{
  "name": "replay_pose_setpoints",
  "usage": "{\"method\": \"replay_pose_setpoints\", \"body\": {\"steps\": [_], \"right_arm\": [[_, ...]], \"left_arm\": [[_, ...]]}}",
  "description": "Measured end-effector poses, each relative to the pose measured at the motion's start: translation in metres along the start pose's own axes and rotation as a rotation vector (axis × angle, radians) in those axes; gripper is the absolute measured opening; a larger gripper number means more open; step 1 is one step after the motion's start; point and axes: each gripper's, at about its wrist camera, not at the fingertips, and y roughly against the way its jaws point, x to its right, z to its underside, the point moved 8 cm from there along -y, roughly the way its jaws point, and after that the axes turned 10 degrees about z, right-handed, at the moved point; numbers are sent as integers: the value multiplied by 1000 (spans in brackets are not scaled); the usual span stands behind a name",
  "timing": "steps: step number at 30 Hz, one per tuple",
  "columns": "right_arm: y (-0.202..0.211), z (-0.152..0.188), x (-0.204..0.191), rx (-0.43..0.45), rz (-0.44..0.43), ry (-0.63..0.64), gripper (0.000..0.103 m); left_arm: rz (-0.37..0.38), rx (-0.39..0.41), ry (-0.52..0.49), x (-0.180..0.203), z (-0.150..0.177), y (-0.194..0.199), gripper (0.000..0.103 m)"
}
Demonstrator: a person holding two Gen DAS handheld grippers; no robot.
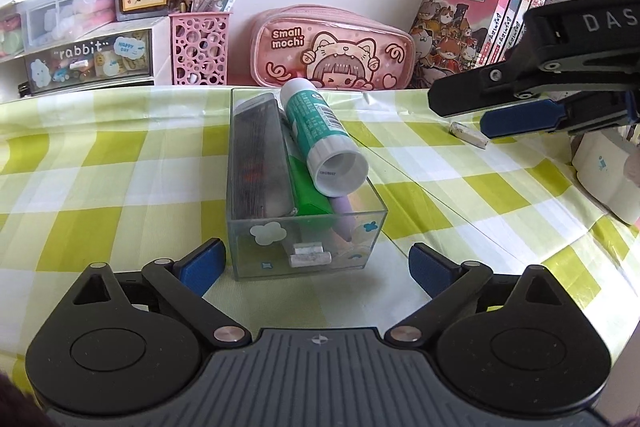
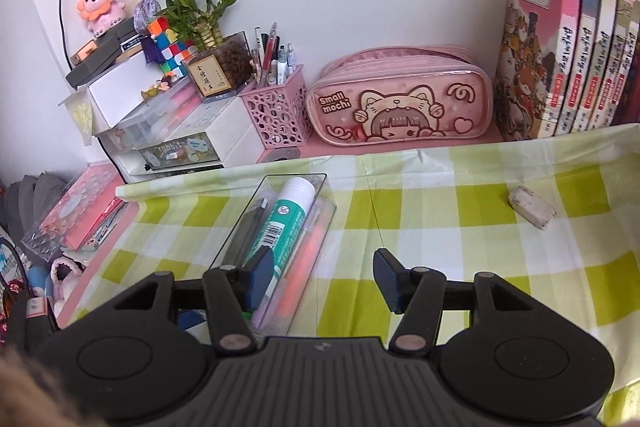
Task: Organize stationery
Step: 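Withdraw the right gripper and move it to the small white eraser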
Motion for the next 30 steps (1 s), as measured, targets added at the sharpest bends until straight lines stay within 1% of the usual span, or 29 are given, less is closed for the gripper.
{"method": "replay_pose_setpoints", "body": {"steps": [5, 8, 10, 11, 13, 16, 21, 24, 30], "right_arm": [[11, 14, 17, 4, 29, -35, 64], [20, 19, 29, 14, 61, -56, 64], [27, 21, 36, 25, 83, -65, 71], [30, 21, 39, 30, 91, -67, 72], [38, 23, 44, 40, 103, -69, 77], [49, 25, 48, 51, 118, -62, 80], [62, 29, 49, 61, 150, -43, 85], [68, 31, 51, 66, 177, -34, 88], [69, 35, 58, 52, 224, -22, 89]], "left_arm": [[-21, -43, 47, 5, 2, 12, 98], [-58, -83, 71, 8, 1, 22, 98], [-79, -104, 79, 12, 0, 29, 98], [-92, -112, 81, 15, 0, 33, 98], [-148, -136, 77, 19, -1, 39, 98], [-225, -146, 43, 27, -3, 48, 98], [-213, -154, 63, 40, -6, 57, 98], [-232, -152, 26, 52, -8, 60, 98], [-196, -152, 5, 65, -9, 59, 98]]}}
